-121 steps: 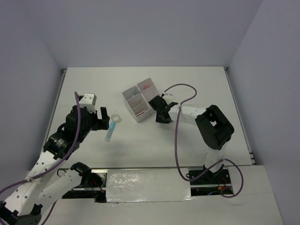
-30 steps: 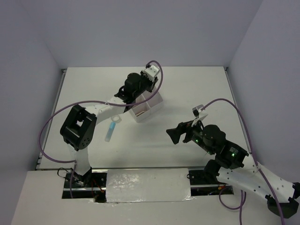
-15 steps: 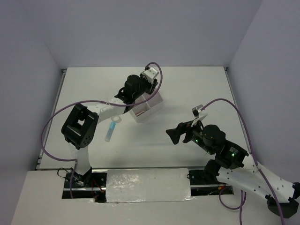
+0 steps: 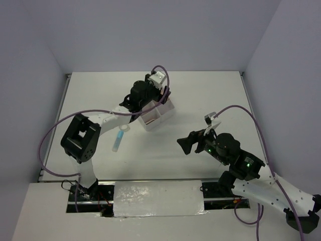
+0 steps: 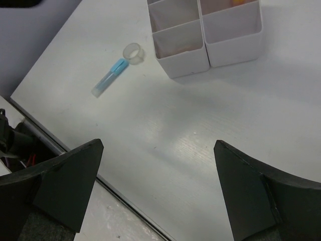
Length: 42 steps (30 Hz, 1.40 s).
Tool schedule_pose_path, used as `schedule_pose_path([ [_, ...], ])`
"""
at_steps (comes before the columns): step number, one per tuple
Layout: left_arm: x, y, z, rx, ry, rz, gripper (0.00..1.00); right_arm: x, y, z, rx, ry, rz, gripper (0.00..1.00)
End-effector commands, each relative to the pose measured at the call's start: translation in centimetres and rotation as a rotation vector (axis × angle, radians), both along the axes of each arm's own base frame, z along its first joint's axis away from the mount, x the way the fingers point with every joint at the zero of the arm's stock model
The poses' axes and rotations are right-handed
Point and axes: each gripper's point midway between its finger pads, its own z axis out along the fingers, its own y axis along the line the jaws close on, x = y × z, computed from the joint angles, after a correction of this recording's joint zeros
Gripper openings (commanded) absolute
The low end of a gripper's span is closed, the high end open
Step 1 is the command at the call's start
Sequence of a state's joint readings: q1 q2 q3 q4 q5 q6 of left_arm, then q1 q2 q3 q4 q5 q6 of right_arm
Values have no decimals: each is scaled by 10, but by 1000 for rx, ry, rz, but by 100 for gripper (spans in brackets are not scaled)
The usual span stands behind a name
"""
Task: Sort the stationery into containers
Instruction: Place the pen in the storage box, then pick up the pen from the center of the board.
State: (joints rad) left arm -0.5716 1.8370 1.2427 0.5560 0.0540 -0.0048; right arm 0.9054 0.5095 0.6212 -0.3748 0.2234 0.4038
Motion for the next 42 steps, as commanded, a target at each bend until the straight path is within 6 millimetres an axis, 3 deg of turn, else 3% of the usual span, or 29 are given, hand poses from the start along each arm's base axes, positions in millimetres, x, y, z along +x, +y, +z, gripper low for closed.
schedule_pose_path([
  [1,-17,29,103,-166,-75,103,90,7,5,2,9,8,-25,100],
  [3,-21,47,118,-167,-37,186,99,8,7,0,5,22,-24,100],
  [4,-34,60,139,-203,-33,217,99,9,13,-3,5,36,-15,100],
  [5,-43,71,127,-180,21,250,99,10,16,-5,7,47,-13,100],
  [6,-57,93,149,-232,10,321,99,13,21,-9,10,72,-20,100],
  [7,-66,106,150,-249,31,368,99,15,25,-13,12,92,-25,100],
  [8,-77,123,130,-214,111,438,99,17,31,-14,19,112,-23,100],
  [9,-86,147,127,-208,139,549,100,19,36,-16,20,133,-30,100],
  [10,-104,164,140,-283,169,605,99,22,45,-37,-16,217,-49,100],
  [11,-124,183,113,-205,275,681,99,27,52,-32,-16,229,-83,100],
  [12,-141,202,122,-251,281,742,99,29,58,-36,-9,272,-129,100],
  [13,-153,212,116,-234,304,765,99,29,62,-43,-45,296,-152,100],
  [17,-211,263,93,-105,359,870,99,34,121,-51,-138,322,-233,100],
  [18,-224,274,100,-111,331,871,99,35,134,-53,-134,354,-259,100],
  [19,-230,283,95,-88,316,889,99,38,151,-34,-133,364,-272,100],
  [20,-235,290,95,-80,293,900,99,41,165,-66,-231,395,-315,100],
  [21,-246,302,101,-111,257,916,99,42,177,-69,-241,396,-366,100],
  [22,-252,315,98,-113,231,975,99,45,194,-50,-245,397,-374,100],
  [23,-257,324,97,-134,209,1005,100,47,208,-59,-273,404,-377,100],
  [24,-270,335,103,-228,172,1033,99,44,227,-96,-367,434,-356,100],
  [25,-274,342,93,-244,161,1067,99,42,241,-105,-391,445,-335,100],
  [26,-281,353,92,-278,134,1109,99,45,265,-94,-346,447,-310,100],
  [27,-291,361,90,-352,110,1124,99,42,278,-122,-388,470,-289,100],
  [28,-297,367,92,-383,95,1134,99,45,291,-119,-363,471,-277,100],
  [30,-313,382,96,-473,59,1179,99,45,302,-134,-376,473,-250,99],
  [34,-324,391,99,-525,11,1166,99,54,327,-155,-370,441,-203,96],
  [38,-322,383,101,-536,6,1102,99,65,325,-178,-441,439,-225,95],
  [42,-317,377,100,-507,17,1084,99,64,322,-197,-461,450,-211,94],
])
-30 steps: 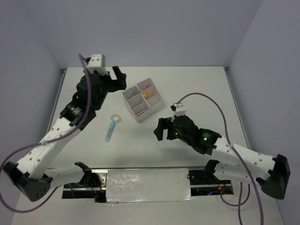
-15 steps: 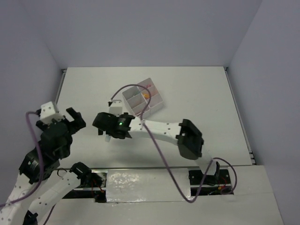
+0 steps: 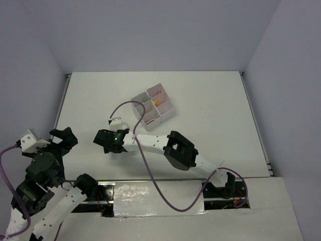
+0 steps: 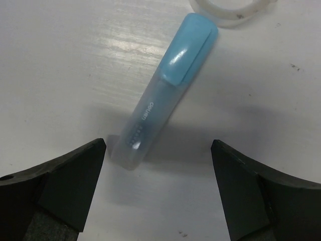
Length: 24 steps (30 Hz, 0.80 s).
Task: Sort the stationery into containers
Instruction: Pick up the pen from the center of the board.
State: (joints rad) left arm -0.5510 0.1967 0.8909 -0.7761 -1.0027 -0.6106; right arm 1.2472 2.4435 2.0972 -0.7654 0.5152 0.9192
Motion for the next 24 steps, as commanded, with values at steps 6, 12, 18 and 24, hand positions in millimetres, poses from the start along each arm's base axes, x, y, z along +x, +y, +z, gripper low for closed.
schedule_pose_path([
  [6,11,-11,9,23,-12,-44,99,12,-10,-11,-28,12,2,89],
  [12,14,-15,9,36,-7,-64,99,15,-38,-26,-133,25,-18,63],
  [18,17,-20,8,46,0,-86,99,3,-69,-24,-142,27,9,42],
  [24,23,-29,6,47,19,-122,99,-19,-86,-40,-145,61,180,6],
])
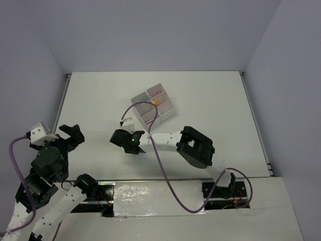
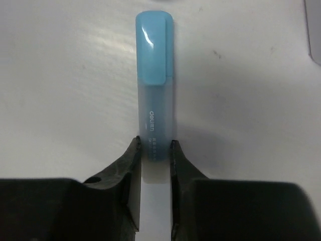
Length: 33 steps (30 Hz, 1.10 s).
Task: Sort the stationery into containers
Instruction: Pick up the pen from the center of the board, then place the pen in the storage box.
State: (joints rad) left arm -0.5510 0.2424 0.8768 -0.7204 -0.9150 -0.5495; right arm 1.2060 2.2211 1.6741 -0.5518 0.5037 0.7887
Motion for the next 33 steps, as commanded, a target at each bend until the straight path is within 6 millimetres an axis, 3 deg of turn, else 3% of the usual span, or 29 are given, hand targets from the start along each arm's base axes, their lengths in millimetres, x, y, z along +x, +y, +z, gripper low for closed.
schedule_pose_path([
  [1,10,-13,5,-1,-5,-46,99,-26,-23,-16,-51,68,163,6],
  [3,16,-28,6,-13,-2,-120,99,-32,-32,-18,-25,42,216,5],
  [6,20,-61,-1,-95,22,-266,99,-46,-38,18,64,-39,311,4],
  [7,23,-72,-12,-116,43,-312,99,-47,-34,53,145,-97,330,4],
  [8,26,-84,-12,-153,33,-358,99,-56,-49,49,132,-103,348,4],
  [10,29,-121,-29,-247,68,-502,99,-62,-64,81,209,-159,368,4],
  [11,33,-134,-21,-290,28,-550,99,-64,-70,90,236,-175,370,4],
  [13,35,-167,-32,-379,58,-676,99,-68,-86,101,275,-202,367,5],
  [14,37,-177,-32,-411,56,-711,99,-71,-92,130,351,-244,368,5],
  [15,39,-196,-30,-463,50,-788,99,-72,-96,142,387,-269,367,5],
  [16,40,-204,-28,-486,46,-821,99,-76,-105,141,394,-277,371,5],
  [17,42,-212,-28,-519,52,-843,99,-80,-113,165,453,-320,376,6],
  [20,49,-234,-26,-555,44,-927,99,-83,-133,171,478,-360,367,6],
  [21,53,-242,-22,-564,18,-959,99,-83,-141,186,516,-390,352,6],
  [23,51,-254,-18,-600,11,-1028,99,-86,-150,187,528,-400,350,6],
  [24,52,-261,-24,-615,26,-1050,99,-86,-155,196,553,-418,339,6],
  [25,48,-268,-9,-631,-31,-1115,98,-86,-159,195,554,-421,329,6],
  [33,36,-311,1,-657,-49,-1263,96,-85,-171,211,554,-453,300,7],
])
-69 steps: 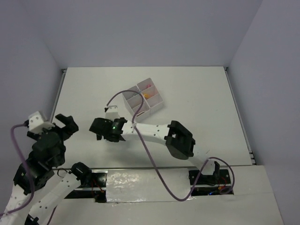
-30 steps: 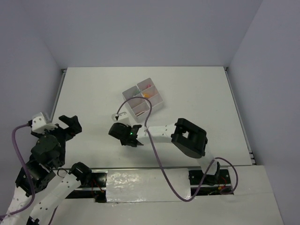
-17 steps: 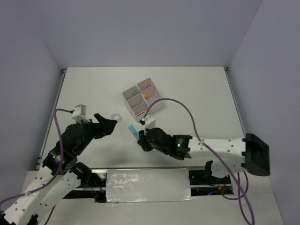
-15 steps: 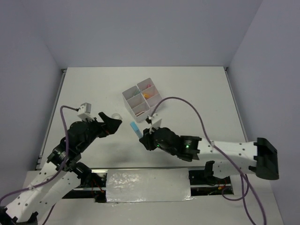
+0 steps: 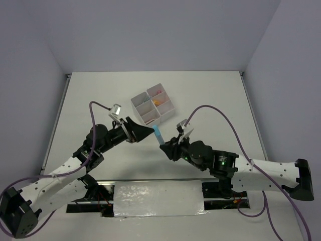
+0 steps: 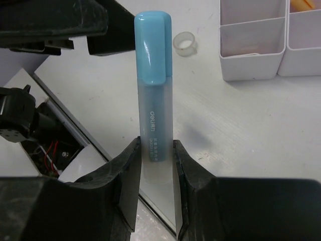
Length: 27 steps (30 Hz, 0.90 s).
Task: Sort the stationery into containers
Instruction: Place the pen in the storage box.
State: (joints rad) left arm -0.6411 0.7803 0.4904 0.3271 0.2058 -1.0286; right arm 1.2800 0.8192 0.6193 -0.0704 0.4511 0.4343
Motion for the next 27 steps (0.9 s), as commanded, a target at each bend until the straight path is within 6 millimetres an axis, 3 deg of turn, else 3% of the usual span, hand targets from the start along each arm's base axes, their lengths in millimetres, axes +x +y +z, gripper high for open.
schedule_pose_path([
  [1,-11,-20,49,-101,-136,-76,96,3,-3,13,4,-35,-29,7],
  [5,-7,-27,47,-81,-135,-62,93,4,0,11,-25,-36,-36,7],
  [9,-3,-31,43,-60,-129,-63,82,3,0,11,-45,-39,-57,7],
  [10,-2,-33,40,-53,-123,-68,74,1,1,11,-51,-45,-51,7],
  [14,1,-39,30,-42,-105,-79,62,-4,4,17,-52,-62,-43,7],
  [15,1,-41,29,-42,-105,-83,53,-4,5,18,-53,-62,-45,7],
  [19,1,-47,22,-35,-90,-107,36,-4,6,18,-60,-67,-50,7],
  [23,-2,-51,27,-41,-109,-128,17,-1,2,16,-68,-69,-80,8],
  [24,-2,-52,28,-35,-123,-135,4,0,2,16,-69,-67,-84,13],
  [25,-2,-54,32,-34,-142,-139,0,2,-1,15,-71,-65,-105,22],
  [27,-1,-56,38,-16,-183,-145,0,6,-10,8,-74,-47,-155,62],
])
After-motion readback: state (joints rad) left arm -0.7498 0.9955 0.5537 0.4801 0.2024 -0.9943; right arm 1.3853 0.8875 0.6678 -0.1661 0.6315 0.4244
